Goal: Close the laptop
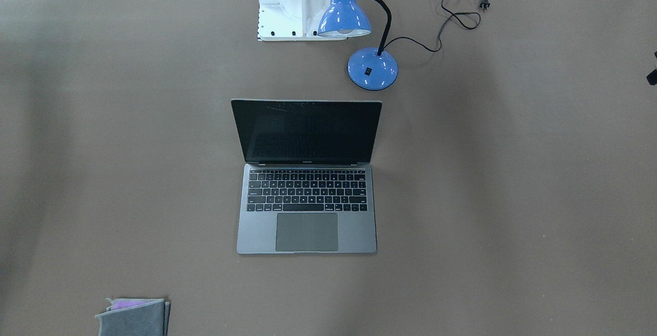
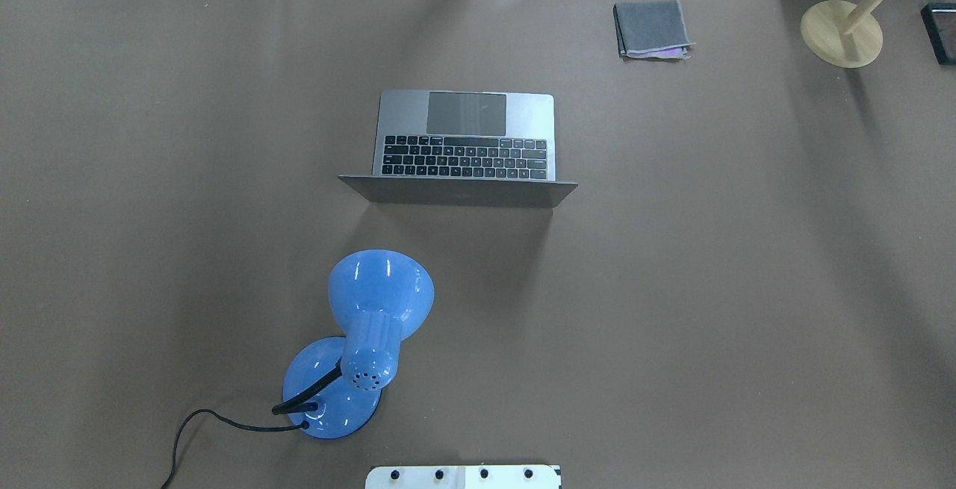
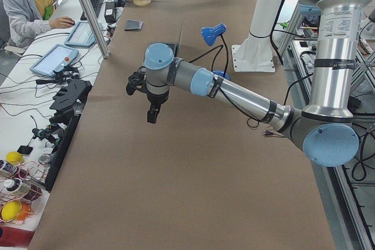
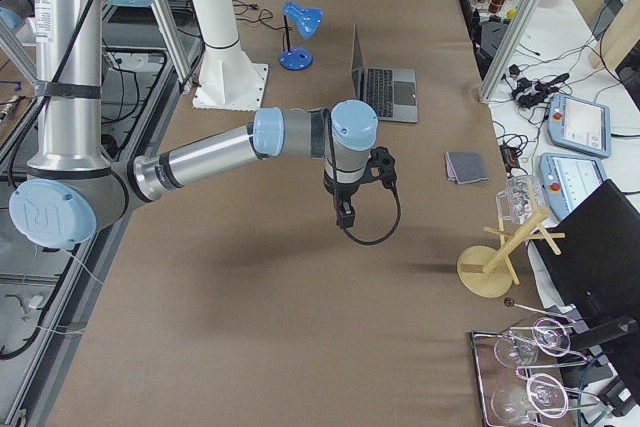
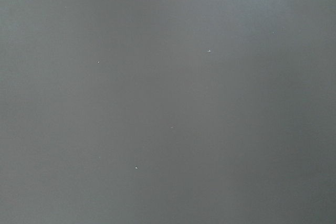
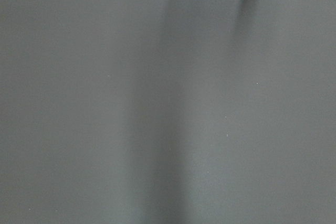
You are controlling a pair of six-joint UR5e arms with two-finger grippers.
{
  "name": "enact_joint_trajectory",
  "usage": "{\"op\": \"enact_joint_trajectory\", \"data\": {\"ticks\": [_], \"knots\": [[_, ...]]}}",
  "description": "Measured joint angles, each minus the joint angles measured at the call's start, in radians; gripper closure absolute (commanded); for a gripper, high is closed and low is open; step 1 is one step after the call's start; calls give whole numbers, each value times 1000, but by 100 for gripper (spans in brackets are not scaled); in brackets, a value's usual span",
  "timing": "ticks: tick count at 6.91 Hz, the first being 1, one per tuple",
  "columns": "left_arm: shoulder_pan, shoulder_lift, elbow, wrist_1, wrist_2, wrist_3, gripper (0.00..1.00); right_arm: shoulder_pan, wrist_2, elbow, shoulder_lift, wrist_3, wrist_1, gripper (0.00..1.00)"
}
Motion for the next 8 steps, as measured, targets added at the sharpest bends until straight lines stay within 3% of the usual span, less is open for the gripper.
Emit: {"op": "enact_joint_trajectory", "data": {"ticks": [8], "knots": [[31, 28, 6, -71, 0, -141, 4, -8, -69, 21, 3, 93, 20, 0]]}}
